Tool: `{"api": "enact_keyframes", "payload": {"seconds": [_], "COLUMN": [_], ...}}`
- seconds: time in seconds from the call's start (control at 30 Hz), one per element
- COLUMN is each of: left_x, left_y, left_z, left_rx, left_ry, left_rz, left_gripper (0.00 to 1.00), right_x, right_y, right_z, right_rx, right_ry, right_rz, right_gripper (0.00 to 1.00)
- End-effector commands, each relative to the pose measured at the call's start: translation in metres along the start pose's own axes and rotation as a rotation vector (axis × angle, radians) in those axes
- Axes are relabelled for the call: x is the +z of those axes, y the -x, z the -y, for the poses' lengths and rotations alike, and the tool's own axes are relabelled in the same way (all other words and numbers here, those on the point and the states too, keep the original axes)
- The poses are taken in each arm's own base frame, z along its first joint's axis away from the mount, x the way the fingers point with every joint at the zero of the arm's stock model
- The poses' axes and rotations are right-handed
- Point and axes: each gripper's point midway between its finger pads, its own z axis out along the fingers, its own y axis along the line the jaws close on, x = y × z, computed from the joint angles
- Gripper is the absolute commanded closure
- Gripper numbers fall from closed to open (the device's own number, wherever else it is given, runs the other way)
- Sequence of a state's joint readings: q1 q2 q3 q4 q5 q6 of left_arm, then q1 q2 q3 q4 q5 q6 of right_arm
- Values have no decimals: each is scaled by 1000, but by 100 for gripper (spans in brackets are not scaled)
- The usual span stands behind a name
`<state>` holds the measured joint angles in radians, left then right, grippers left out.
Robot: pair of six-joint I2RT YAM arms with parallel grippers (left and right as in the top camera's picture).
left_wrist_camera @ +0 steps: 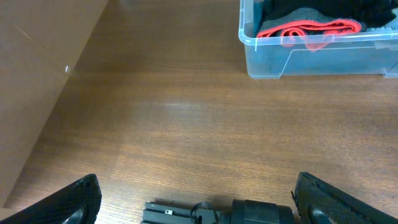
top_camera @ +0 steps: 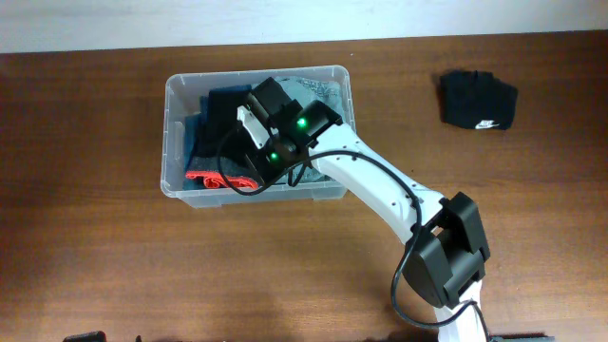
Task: Pack container
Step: 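Tuck the black shirt edges toward the container's front wall, then lift the right gripper out and move it over the black Nike garment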
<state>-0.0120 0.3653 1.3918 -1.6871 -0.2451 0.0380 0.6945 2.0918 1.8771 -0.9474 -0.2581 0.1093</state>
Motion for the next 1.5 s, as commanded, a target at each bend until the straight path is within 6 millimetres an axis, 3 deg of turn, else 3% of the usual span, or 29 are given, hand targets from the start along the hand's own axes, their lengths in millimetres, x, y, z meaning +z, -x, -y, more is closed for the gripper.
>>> {"api": "enact_keyframes", "payload": {"seconds": [0.0,0.17,0.27,0.37,0.4,0.5,0.57,0.67,0.7,0.87,1.03,1.13,1.27,1.47], "left_x": [0,0,0,0,0,0,0,0,0,0,0,0,0,0], "left_y": [0,0,0,0,0,0,0,0,0,0,0,0,0,0], "left_z": [-3,-3,-3,-3,-3,-3,-3,-3,-3,-3,-3,-3,-3,-3], "left_rx": [4,4,4,4,4,4,4,4,4,4,4,4,4,4], "left_ry": [13,13,13,13,13,13,13,13,13,13,13,13,13,13], "left_rz": [0,0,0,0,0,0,0,0,0,0,0,0,0,0], "left_gripper": [0,1,1,1,1,1,1,1,1,1,1,1,1,0], "right_x": [11,7,-19,-63,-81,-141,-180,-225,-237,-281,-303,-304,-289,-253], "right_y": [-19,-16,7,38,48,70,77,76,73,30,-25,-49,-71,-121], "right_z": [1,14,11,9,10,21,40,82,101,217,306,340,372,417], "right_rx": [5,0,-17,-30,-31,-8,49,179,227,546,754,763,697,1173], "right_ry": [5,-75,-101,-143,-156,-212,-243,-289,-311,-419,-413,-345,-243,-145], "right_rz": [-52,-30,53,180,226,353,418,491,507,531,531,518,486,422], "right_gripper": [96,95,93,84,77,31,18,8,2,1,1,1,1,2]}}
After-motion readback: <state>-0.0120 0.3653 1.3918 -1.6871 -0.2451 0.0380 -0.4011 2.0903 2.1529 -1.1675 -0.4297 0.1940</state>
